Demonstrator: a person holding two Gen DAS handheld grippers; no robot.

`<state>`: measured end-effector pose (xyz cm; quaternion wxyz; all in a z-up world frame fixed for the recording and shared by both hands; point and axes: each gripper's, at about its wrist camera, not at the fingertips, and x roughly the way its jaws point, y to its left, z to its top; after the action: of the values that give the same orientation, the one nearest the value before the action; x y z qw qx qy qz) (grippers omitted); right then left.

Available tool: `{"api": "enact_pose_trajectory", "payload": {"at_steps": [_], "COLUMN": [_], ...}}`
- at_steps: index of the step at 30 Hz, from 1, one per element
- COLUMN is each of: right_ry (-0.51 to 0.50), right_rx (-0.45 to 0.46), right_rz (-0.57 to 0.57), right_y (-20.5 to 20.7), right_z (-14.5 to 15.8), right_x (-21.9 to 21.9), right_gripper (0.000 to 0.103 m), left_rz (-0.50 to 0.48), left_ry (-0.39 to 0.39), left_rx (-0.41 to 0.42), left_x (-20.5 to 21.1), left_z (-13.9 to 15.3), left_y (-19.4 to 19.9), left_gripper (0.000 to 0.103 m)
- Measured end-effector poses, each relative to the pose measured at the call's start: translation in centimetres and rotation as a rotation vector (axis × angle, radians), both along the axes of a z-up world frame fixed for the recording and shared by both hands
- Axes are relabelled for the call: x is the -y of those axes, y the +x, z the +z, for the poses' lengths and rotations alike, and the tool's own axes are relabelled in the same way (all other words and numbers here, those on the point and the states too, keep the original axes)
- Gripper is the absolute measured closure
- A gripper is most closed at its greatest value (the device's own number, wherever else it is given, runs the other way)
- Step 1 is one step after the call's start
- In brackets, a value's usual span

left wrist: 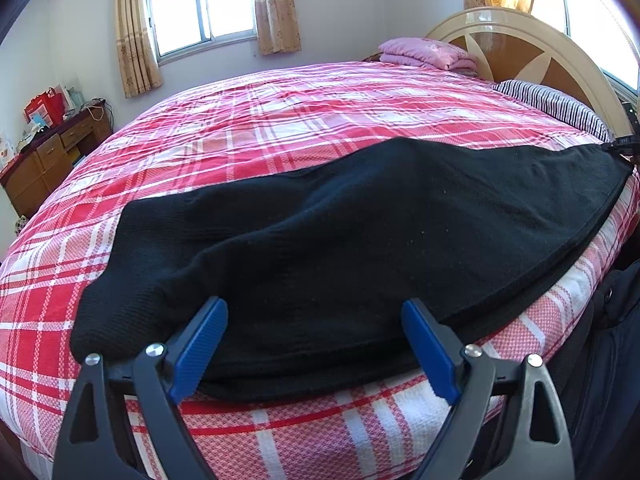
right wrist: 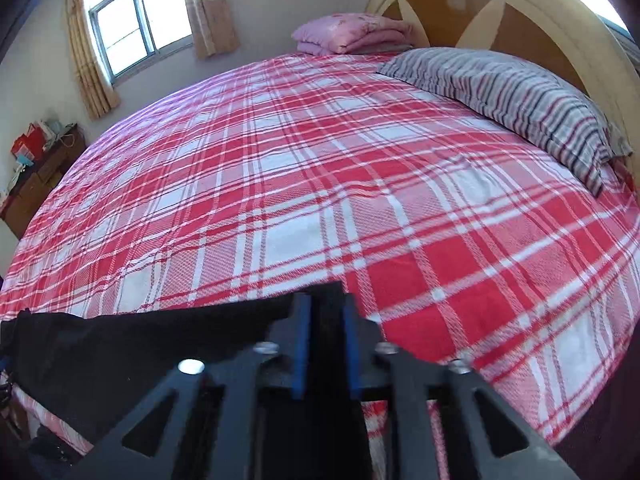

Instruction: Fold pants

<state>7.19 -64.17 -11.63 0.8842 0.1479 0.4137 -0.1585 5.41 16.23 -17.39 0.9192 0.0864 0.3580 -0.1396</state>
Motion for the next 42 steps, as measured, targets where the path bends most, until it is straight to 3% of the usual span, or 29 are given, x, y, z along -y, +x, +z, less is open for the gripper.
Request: {"api": "enact_pose_trajectory", "payload": {"at_steps": [1, 2, 6, 10, 14, 17, 22, 24, 25, 30, 34, 38, 42], "right_ry": [0.003, 0.004, -0.063, -0.121, -0.167, -0.234, -0.359, -0.366, -0.361, -0.301, -0.311, -0.305, -0.291], "right_rx": [0.003, 0.027, 0.043, 0.071, 0.111, 0.103, 0.068, 0.066, 0.07, 0.099, 0.106, 0.086, 0.059], "right_rz": [-0.012, -0.031, -0.051, 0.0, 0.186, 0.366, 0.596, 0.694, 0.69, 0.855, 1.034, 1.199, 1.322], "right_y": [-0.4, -1.2, -3.2, -3.3, -1.0, 1.7, 5.1, 6.3, 6.8, 8.3, 9.2, 10.1, 10.3], "right_z": [0.2, 0.8, 2.3, 3.9, 4.7, 4.0, 2.1, 1.6, 1.4, 1.5, 1.3, 0.5, -1.0], "right_x": [0.1, 0.3, -0.7, -4.1, -10.7, -17.2, -26.6, -30.1, -31.2, -37.6, -44.3, -50.5, -56.0], "right_gripper": [0.042, 0.039, 0.039, 0.039, 0.039, 0.039, 0.039, 0.039, 0.039, 0.039, 0.039, 0.039, 0.039], "left_rz": [0.0, 0.002, 0.003, 0.012, 0.064, 0.161, 0.237, 0.236, 0.237, 0.315, 0.379, 0.449, 0.435], "left_ry": [0.006, 0.016, 0.019, -0.005, -0.012, -0.011, -0.143, -0.207, -0.221, -0.088, -0.192, -0.187, -0.202], "left_rx": [0.001, 0.003, 0.009, 0.042, 0.096, 0.126, 0.115, 0.092, 0.075, -0.001, 0.001, 0.001, -0.005], "left_x": [0.0, 0.0, -0.2, -1.0, -3.3, -5.7, -9.5, -10.1, -10.1, -8.8, -11.7, -13.7, -13.7], "left_z": [0.0, -0.1, -0.2, 1.1, 3.0, 3.8, 5.0, 5.3, 5.2, 3.6, 4.0, 4.3, 4.0], "left_y": [0.0, 0.0, -0.3, -0.9, -1.0, -0.9, 0.5, 1.8, 2.4, 5.2, 4.4, 3.2, 2.6], "left_gripper": [0.011, 0.011, 0.011, 0.011, 0.011, 0.011, 0.011, 0.011, 0.011, 0.011, 0.011, 0.011, 0.011]}}
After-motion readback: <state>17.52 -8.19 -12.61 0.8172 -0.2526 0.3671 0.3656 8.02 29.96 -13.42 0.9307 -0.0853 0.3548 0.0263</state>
